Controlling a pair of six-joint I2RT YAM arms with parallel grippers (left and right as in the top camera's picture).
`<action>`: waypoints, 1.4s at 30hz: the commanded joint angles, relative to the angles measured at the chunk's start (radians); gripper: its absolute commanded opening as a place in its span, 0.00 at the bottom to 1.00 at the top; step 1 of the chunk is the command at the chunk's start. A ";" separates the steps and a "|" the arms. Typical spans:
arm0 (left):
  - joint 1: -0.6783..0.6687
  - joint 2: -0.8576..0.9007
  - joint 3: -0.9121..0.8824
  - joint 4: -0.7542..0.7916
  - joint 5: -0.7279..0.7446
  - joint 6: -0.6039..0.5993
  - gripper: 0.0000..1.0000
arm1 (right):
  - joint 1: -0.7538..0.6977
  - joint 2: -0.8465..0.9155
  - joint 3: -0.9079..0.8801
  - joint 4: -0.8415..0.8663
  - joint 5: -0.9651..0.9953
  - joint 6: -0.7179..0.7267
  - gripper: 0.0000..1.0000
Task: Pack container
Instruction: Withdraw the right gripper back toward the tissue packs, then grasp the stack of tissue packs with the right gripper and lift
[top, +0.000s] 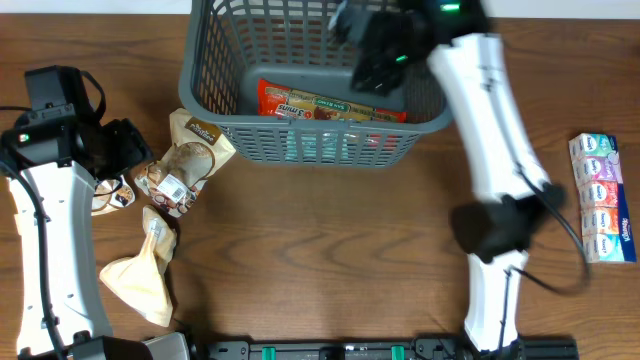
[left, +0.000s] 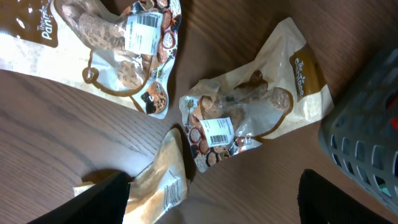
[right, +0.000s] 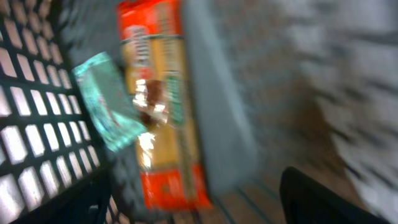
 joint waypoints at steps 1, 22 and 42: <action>0.003 0.003 -0.004 -0.005 -0.002 -0.008 0.75 | -0.134 -0.186 0.040 0.001 0.071 0.166 0.82; 0.003 0.003 -0.004 -0.005 -0.002 -0.009 0.75 | -0.931 -0.174 -0.190 -0.175 0.249 0.475 0.92; 0.003 0.003 -0.004 0.026 -0.002 -0.009 0.75 | -1.065 0.168 -0.376 -0.011 0.155 0.098 0.91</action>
